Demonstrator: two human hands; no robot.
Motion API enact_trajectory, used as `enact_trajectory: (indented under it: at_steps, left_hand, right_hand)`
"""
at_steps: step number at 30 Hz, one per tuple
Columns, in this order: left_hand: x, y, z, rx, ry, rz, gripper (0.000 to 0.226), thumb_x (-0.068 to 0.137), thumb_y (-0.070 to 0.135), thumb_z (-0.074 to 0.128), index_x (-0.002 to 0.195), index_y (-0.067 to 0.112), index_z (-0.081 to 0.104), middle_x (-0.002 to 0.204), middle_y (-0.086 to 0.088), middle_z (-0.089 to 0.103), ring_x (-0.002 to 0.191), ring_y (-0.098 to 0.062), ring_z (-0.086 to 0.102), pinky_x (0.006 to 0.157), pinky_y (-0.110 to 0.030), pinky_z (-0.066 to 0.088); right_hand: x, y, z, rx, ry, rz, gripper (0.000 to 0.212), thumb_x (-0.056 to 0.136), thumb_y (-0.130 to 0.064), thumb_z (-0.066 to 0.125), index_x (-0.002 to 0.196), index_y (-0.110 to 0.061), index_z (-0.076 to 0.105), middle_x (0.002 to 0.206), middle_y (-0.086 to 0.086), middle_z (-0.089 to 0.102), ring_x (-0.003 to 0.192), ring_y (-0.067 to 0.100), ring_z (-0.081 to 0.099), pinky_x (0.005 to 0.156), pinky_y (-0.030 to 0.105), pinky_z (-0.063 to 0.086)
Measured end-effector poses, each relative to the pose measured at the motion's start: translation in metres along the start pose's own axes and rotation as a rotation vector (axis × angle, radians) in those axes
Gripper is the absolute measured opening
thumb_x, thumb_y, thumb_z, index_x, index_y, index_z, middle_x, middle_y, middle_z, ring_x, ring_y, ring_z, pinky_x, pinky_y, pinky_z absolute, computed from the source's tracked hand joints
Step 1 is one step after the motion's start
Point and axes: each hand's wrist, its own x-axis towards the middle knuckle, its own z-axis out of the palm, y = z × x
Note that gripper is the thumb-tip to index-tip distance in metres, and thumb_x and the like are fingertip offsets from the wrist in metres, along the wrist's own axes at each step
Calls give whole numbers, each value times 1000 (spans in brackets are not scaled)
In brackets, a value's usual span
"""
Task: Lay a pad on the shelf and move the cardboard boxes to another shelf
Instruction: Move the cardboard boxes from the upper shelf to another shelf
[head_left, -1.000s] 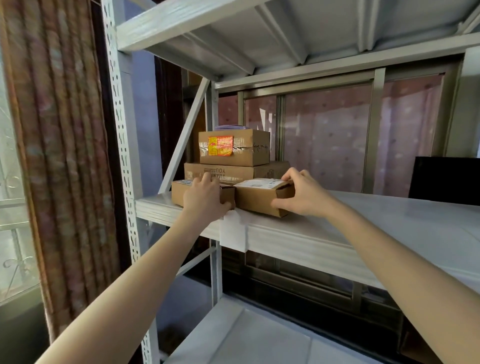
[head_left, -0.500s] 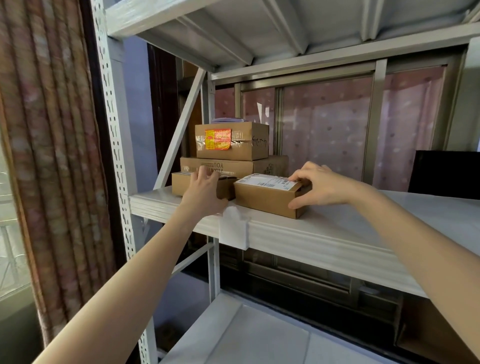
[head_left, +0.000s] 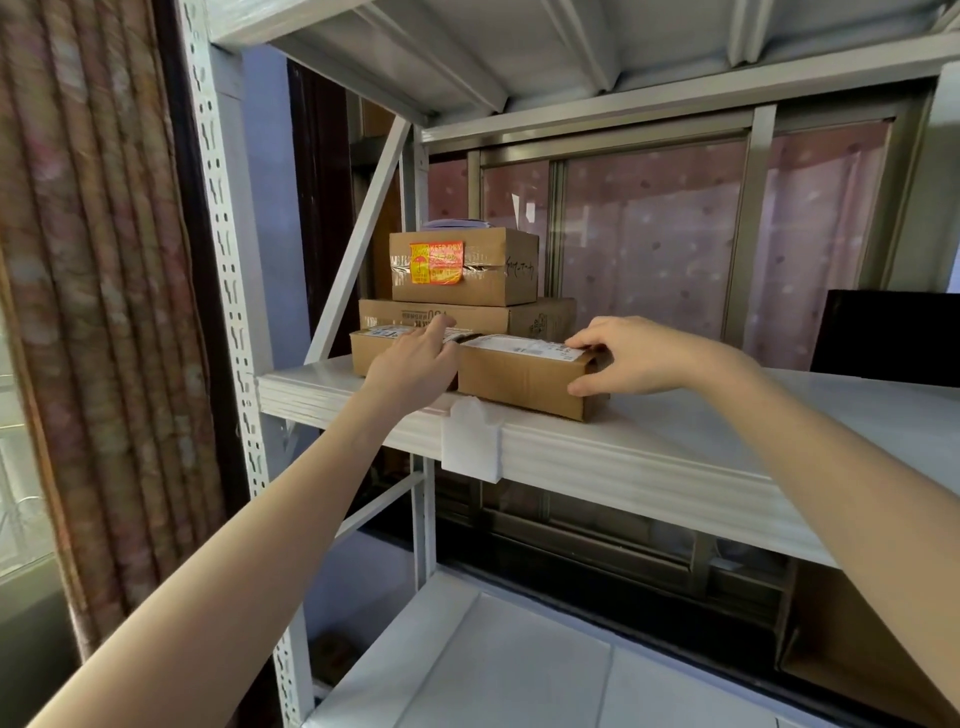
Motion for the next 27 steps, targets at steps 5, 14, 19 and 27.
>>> enact_trajectory:
  at_steps: [5,14,19,27]
  left_hand:
    - [1,-3,4,85,-19,73,43,97,29,22,137,28,39,143,-7,43,131,-28,38,102,-45,36]
    - [-1,-12,3,152,-24,13,52,92,31,16,138,16,35,148,-8,36,140,-27,26,112,-56,21]
    - [-2,3,-4,128,46,2,47,95,28,24,139,13,33,154,-12,25,142,-31,22,114,-55,18]
    - [-7,113,6,27,201,253,40,93,26,36,131,14,43,138,-8,41,129,-27,36,108,-42,30]
  right_hand:
    - [11,-8,22,-33,61,16,60,89,-32,57,141,-13,35,137,6,44,127,27,42,103,44,39]
    - [22,-26,46,-46,115,34,63,96,-23,45,148,-15,10,159,7,5,146,23,7,116,53,9]
    - [13,-21,36,-100,189,-9,71,93,-40,47,148,-19,7,160,2,-3,146,23,4,115,54,11]
    - [-57,42,-26,-123,334,82,65,92,-35,50,146,-15,19,157,6,15,143,27,18,114,52,21]
